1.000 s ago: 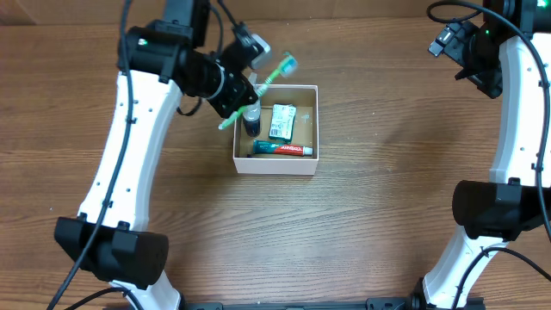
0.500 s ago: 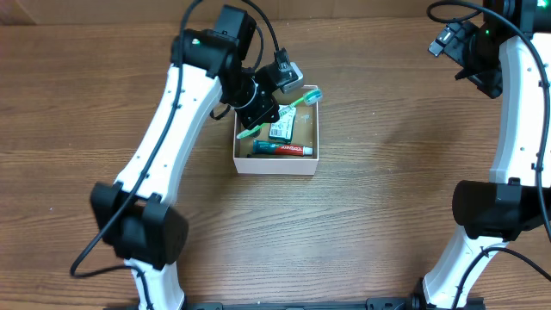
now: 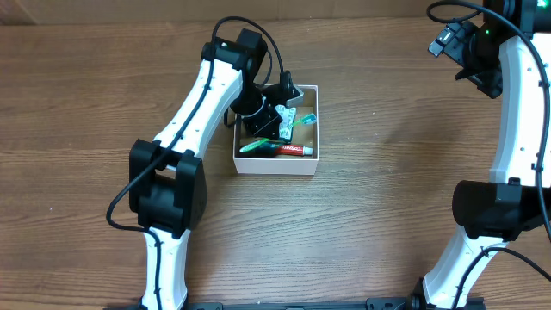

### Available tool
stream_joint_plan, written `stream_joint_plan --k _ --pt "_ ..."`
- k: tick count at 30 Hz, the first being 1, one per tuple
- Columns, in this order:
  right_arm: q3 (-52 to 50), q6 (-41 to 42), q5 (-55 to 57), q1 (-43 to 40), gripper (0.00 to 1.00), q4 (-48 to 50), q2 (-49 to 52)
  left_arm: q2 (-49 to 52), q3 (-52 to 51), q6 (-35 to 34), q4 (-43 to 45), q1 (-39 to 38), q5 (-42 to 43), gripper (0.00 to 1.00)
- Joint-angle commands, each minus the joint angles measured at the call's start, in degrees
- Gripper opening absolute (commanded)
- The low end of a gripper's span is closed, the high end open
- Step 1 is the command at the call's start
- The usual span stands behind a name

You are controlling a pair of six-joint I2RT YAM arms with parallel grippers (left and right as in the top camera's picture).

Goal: Pack container
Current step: 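Carry the green toothbrush over the box and lower it inside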

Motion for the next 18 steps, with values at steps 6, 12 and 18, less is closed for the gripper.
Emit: stream_joint_plan --k 6,12,18 --pt "0.4 0.0 0.0 -0.2 1.00 0.3 -0.5 1.4 -0.2 3.2 -0.4 0.0 3.5 0.08" --pt "0.4 0.0 0.0 -0.2 1.00 0.3 -0.5 1.4 -0.2 3.1 -0.5 0.0 3.4 0.41" --pt "0.4 0.0 0.0 -0.2 1.00 0.3 -0.5 1.4 -0.2 3.1 -0.6 0.0 3.4 0.44"
